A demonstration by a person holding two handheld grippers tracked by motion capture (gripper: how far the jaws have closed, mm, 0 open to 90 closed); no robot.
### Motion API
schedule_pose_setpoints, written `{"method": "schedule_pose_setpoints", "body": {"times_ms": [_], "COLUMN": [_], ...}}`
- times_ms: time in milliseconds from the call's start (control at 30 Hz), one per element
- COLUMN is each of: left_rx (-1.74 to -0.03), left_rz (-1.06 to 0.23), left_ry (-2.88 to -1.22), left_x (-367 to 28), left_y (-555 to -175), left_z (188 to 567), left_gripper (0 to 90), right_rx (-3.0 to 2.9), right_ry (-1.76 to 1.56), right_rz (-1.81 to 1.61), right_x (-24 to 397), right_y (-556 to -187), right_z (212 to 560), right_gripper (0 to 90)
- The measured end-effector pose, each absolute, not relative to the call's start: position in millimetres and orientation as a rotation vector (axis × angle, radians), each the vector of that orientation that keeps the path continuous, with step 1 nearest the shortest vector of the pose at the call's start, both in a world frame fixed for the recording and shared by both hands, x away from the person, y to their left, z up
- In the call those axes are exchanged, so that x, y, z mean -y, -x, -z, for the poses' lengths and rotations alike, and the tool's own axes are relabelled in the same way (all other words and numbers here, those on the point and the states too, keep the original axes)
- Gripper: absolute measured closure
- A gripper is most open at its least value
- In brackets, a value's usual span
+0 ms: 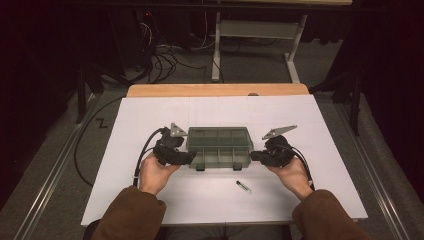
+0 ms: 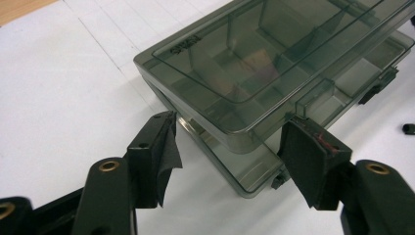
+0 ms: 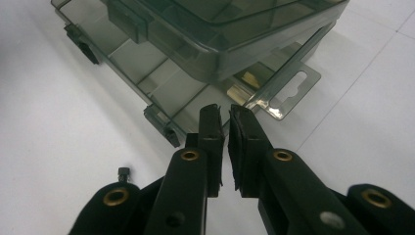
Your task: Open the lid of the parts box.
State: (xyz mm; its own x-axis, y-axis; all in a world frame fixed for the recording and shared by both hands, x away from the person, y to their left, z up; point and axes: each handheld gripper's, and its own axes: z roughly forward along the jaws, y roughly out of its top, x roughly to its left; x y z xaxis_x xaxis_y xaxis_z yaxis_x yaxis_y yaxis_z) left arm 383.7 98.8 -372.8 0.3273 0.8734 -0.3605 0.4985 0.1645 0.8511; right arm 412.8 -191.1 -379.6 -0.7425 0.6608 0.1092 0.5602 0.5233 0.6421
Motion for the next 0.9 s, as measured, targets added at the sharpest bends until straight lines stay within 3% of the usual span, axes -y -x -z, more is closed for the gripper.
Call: {"method": "schedule_pose_setpoints", "body": {"times_ms": [900], "left_rx": [-1.327], "left_rz": [-0.394], "left_ry": [-1.387], "left_x": [-102], "left_y": [-397], "left_z": [356], "left_gripper": [39.3], "right_rx": [-2.575], "right_ry": [-1.226], "right_rz": [-0.934], "right_x": [174], "right_y": [-446], "right_z": [379], "right_gripper": [79.3]}}
